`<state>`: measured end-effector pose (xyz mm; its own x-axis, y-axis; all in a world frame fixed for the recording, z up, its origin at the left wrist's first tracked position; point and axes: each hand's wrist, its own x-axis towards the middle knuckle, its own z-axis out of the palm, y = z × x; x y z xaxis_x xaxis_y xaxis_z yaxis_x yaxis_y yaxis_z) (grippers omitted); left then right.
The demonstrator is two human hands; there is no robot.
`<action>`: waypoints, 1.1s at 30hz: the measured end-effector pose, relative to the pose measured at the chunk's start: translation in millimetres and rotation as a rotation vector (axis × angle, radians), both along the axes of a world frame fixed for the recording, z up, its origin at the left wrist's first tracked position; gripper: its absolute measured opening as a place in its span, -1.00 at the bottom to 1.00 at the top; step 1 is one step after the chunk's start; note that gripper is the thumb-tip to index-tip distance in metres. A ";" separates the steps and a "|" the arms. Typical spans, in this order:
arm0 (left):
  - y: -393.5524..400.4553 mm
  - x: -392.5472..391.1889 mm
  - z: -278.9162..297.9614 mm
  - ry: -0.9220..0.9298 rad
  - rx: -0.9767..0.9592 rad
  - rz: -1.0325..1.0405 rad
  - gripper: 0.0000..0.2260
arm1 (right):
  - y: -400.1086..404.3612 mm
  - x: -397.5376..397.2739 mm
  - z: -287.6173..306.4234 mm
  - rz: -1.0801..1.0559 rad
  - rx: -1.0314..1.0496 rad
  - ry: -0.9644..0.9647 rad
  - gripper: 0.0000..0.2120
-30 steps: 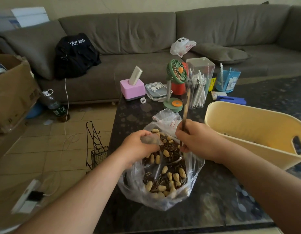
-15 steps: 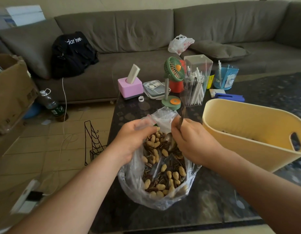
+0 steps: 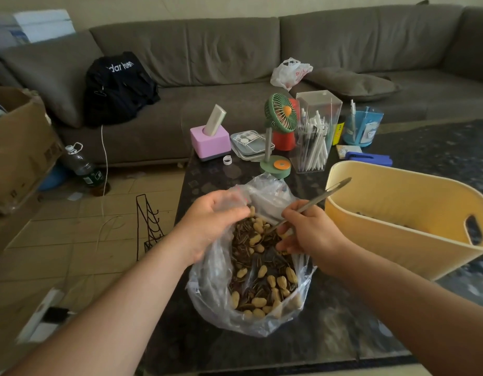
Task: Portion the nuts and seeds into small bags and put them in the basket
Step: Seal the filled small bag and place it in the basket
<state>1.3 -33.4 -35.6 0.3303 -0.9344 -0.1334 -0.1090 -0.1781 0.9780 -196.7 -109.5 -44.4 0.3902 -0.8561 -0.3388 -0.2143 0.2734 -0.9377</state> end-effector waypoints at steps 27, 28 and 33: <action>25.0 -3.3 -17.4 -0.873 0.094 -0.272 -0.30 | 10.3 -28.0 49.1 0.113 -0.460 0.331 -0.79; 25.4 -3.5 -18.3 -0.881 0.084 -0.269 -0.33 | 10.7 -28.2 52.4 0.112 -0.473 0.333 -0.80; 25.6 -5.7 -29.5 -0.708 0.023 -0.286 -0.39 | 10.4 -32.7 77.4 0.085 -0.588 0.356 -0.82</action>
<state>-4.4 -7.8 -65.0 0.0899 -0.9959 -0.0004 -0.7535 -0.0683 0.6539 -229.4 -99.1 32.9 0.4153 -0.9082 0.0521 -0.5350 -0.2901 -0.7935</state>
